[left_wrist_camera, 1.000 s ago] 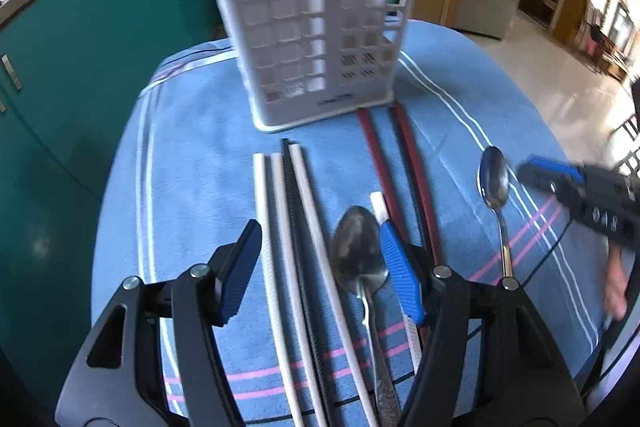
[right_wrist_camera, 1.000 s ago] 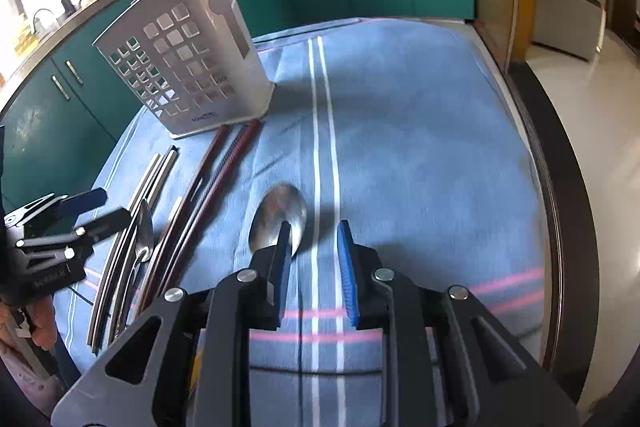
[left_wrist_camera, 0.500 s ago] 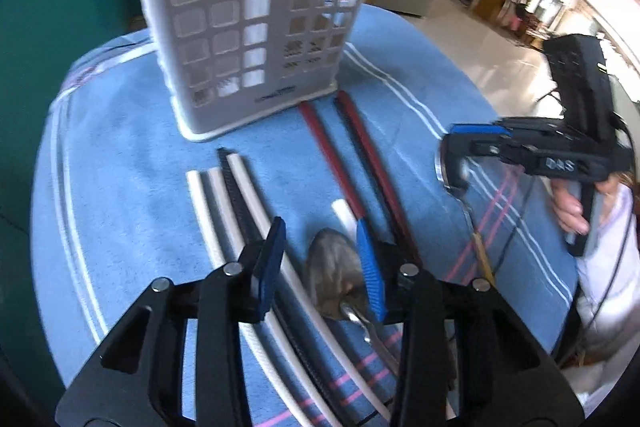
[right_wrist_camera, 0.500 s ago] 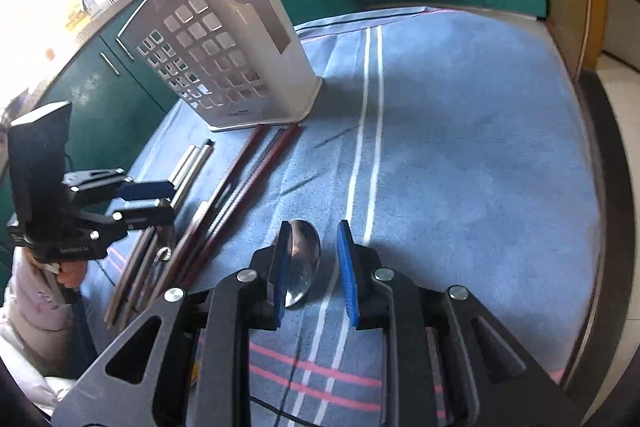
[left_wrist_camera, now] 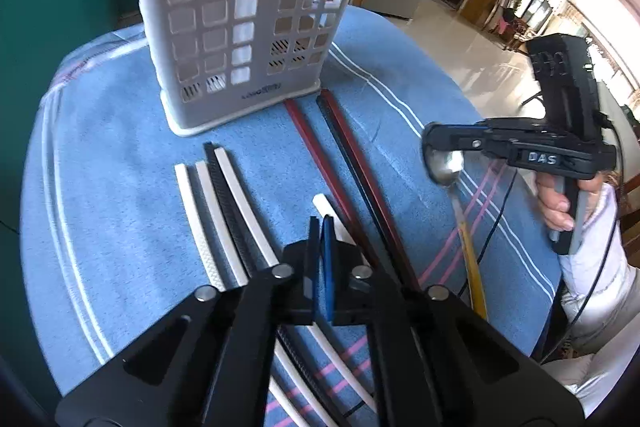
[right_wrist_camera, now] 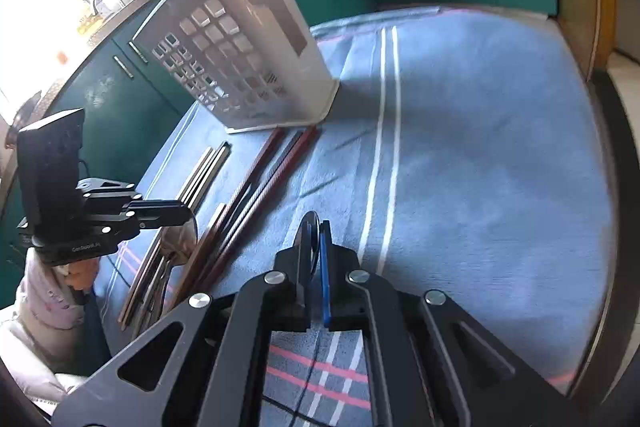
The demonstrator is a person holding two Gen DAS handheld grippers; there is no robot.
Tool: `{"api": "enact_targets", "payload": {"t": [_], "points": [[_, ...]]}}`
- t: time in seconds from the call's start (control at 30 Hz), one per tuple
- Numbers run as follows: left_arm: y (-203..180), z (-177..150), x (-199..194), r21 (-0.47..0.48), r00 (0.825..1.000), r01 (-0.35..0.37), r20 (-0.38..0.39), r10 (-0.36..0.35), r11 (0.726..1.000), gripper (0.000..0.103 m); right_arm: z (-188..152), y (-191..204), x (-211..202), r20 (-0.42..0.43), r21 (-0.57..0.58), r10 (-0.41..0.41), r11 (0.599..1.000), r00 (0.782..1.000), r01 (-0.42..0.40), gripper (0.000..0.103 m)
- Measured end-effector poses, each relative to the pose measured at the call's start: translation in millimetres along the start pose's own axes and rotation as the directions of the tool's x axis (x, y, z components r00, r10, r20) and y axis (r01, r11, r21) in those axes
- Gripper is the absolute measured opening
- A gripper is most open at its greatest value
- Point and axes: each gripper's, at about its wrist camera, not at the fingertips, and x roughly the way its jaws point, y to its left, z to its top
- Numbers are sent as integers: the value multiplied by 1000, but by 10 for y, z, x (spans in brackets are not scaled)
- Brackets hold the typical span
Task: Organize utensils
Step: 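Lift both held utensils over the white holder and open both tools to drop them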
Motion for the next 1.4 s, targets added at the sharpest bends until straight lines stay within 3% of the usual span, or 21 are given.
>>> {"api": "enact_targets", "payload": {"t": [0.1, 0.17, 0.23, 0.3, 0.37, 0.47, 0.57, 0.63, 0.67, 0.7, 0.8, 0.87, 0.9, 0.93, 0.97, 1.03, 1.13, 1.2, 1.27, 1.33, 1.4], "points": [[-15, 48, -218, -7, 996, -62, 60, 62, 998, 1, 73, 174, -200, 61, -35, -61, 997, 996, 63, 4], [-46, 124, -430, -16, 983, -137, 124, 138, 990, 1, 158, 353, -379, 122, -67, -112, 990, 986, 121, 4], [-45, 211, -624, -51, 964, -189, 182, 196, 981, 1, 239, 506, -526, 177, -89, -150, 982, 973, 168, 4], [-45, 294, -923, -98, 924, -253, 268, 271, 962, 1, 318, 663, -657, 237, -116, -184, 970, 954, 216, 4], [-37, 396, -1206, -146, 876, -306, 344, 339, 941, 1, 439, 840, -790, 309, -149, -220, 950, 925, 276, 4], [40, 590, -1605, -263, 787, -346, 441, 431, 901, 1, 637, 1016, -933, 391, -157, -249, 930, 886, 331, 4], [90, 784, -1938, -379, 679, -385, 501, 536, 842, 1, 901, 1192, -1084, 494, -137, -259, 919, 830, 369, 4], [117, 940, -2046, -472, 588, -415, 514, 625, 778, 1, 1096, 1322, -1149, 575, -119, -280, 901, 769, 416, 4], [118, 1008, -2067, -501, 554, -426, 513, 655, 753, 1, 1184, 1387, -1163, 607, -103, -290, 894, 740, 436, 4], [112, 1067, -2073, -518, 529, -439, 511, 678, 734, 1, 1302, 1446, -1180, 645, -83, -300, 887, 703, 454, 4], [97, 1301, -1985, -551, 441, -504, 497, 747, 665, 1, 1501, 1516, -1224, 708, -43, -311, 877, 634, 479, 4], [104, 1434, -1874, -560, 405, -542, 479, 779, 627, 1, 1617, 1581, -1183, 754, -21, -336, 847, 565, 531, 3], [78, 1435, -1829, -552, 403, -559, 471, 785, 618, 1, 1679, 1612, -1090, 772, -8, -368, 810, 519, 587, 3], [98, 1501, -1716, -540, 410, -580, 454, 791, 610, 1, 1717, 1612, -988, 773, -7, -387, 787, 502, 617, 3], [90, 1510, -1651, -533, 417, -589, 444, 793, 608, 1, 1734, 1595, -933, 766, -9, -397, 779, 505, 627, 3], [117, 1515, -1507, -508, 456, -598, 420, 785, 620, 1, 1798, 1493, -708, 729, -17, -425, 773, 536, 635, 3], [91, 1465, -1340, -482, 486, -602, 412, 771, 636, 1, 1770, 1333, -407, 682, -30, -439, 783, 586, 621, 3], [127, 1440, -1253, -465, 500, -605, 409, 763, 646, 3, 1689, 1263, -275, 657, -52, -435, 789, 616, 613, 3], [102, 1416, -1211, -454, 501, -612, 411, 762, 647, 3, 1645, 1241, -205, 636, -61, -433, 797, 639, 601, 4], [111, 1398, -1207, -449, 511, -606, 412, 754, 656, 10, 1615, 1264, -179, 627, -59, -425, 810, 653, 584, 16], [121, 1364, -1260, -455, 519, -590, 419, 745, 667, 30, 1526, 1284, -274, 629, -60, -398, 831, 667, 553, 31]]}}
